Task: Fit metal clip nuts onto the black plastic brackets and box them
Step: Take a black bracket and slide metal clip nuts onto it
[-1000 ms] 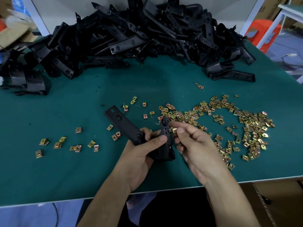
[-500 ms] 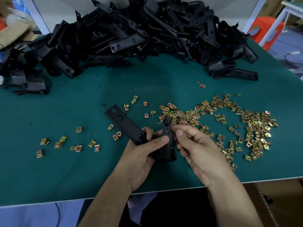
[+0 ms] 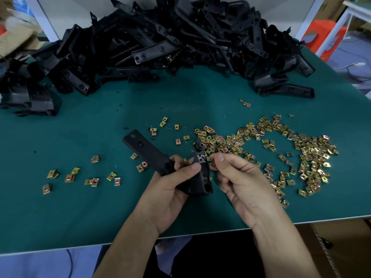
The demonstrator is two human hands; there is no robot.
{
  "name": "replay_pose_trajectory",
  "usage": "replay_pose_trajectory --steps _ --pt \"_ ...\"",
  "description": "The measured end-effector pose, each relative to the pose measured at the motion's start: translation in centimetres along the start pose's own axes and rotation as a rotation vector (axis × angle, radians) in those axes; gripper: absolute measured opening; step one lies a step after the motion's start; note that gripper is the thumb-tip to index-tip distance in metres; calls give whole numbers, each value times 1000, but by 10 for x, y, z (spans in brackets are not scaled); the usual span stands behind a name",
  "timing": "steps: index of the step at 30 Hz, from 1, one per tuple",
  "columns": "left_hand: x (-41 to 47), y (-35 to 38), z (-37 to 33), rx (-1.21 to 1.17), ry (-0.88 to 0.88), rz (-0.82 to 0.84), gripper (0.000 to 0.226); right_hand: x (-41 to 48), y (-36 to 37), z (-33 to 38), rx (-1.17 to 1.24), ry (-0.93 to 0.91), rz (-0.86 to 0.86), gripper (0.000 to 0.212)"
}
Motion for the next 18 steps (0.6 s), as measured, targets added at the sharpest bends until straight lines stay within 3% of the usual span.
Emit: replay_pose_trajectory --steps 4,11,18 --pt "0 0 0 -2 -6 -1 38 1 1 -1 4 -16 16 21" --pt "0 0 1 2 -12 2 38 -2 3 -4 46 30 80 26" --pt "1 -2 1 -20 -13 8 38 0 -1 -8 38 67 9 17"
Point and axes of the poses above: each hand's wrist, its own x-axis towards the middle knuckle, its own y-axis out of the palm, z = x × y, the point moved 10 cm from there along x, towards the middle knuckle, and after that the axes turned 6 degrees about -x, right-handed, at the moved point
